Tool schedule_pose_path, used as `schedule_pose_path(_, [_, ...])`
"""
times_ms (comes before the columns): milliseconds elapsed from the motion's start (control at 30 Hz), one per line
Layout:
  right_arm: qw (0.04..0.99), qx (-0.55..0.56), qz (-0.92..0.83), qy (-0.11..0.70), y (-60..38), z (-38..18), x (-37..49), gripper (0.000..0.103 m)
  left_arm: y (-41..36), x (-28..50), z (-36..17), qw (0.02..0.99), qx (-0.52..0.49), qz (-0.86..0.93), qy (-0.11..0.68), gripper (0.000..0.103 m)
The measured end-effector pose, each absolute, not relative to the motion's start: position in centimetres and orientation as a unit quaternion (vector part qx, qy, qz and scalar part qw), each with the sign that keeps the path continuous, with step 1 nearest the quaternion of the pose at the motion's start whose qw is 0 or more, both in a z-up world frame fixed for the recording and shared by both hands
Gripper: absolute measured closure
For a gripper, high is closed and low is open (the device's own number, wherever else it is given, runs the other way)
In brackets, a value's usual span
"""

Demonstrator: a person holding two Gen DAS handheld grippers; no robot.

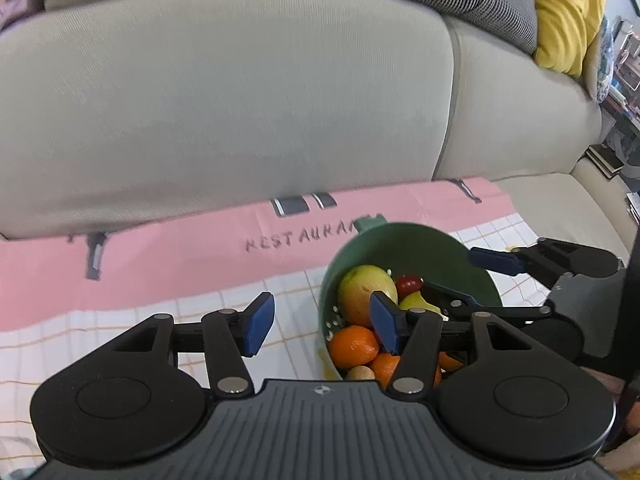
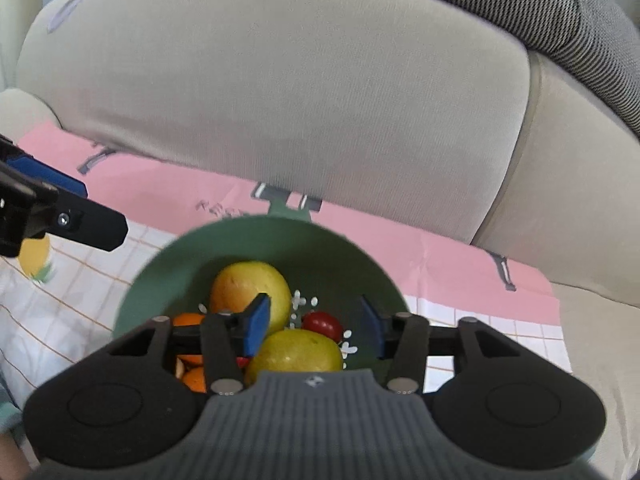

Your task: Organize fruits

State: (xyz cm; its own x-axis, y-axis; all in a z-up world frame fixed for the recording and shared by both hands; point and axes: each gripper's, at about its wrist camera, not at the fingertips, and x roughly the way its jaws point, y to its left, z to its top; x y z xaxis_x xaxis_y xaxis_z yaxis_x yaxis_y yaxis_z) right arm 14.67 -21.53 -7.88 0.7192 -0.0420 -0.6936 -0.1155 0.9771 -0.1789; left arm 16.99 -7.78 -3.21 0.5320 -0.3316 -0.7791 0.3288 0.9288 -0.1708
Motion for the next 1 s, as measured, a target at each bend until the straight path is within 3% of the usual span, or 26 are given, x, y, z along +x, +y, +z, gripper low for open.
schedule_pose_path(133, [0.929,-0.103,0.023,0.355,-20.6,-5.8,13.3,0.046,-6.7,15.7,-1.7,0.889,0.006,-0.180,0.420,0.037])
schedule_pose_path(233, [0.936,-0.097,0.022,0.337,-20.0,-4.3,11.9,0.036,-5.7,14.6,-0.5,0.901,0.007,-0.174,0.398,0.036])
schedule_pose_path(433, [0.948,-0.059,0.021,0.312,-19.2,-2.0,8.9,0.035,-4.0,12.2,1.4,0.924,0.018,-0.154,0.348,0.034])
schedule_pose_path(567, [0.957,-0.032,0.015,0.289,-19.0,-1.1,6.6,0.029,-3.0,10.4,2.2,0.937,0.022,-0.141,0.318,0.033])
schedule_pose_path(1000, [0.973,0.015,-0.008,0.230,-17.3,-1.5,-0.7,0.021,-1.5,3.8,1.9,0.958,0.037,-0.117,0.257,0.014])
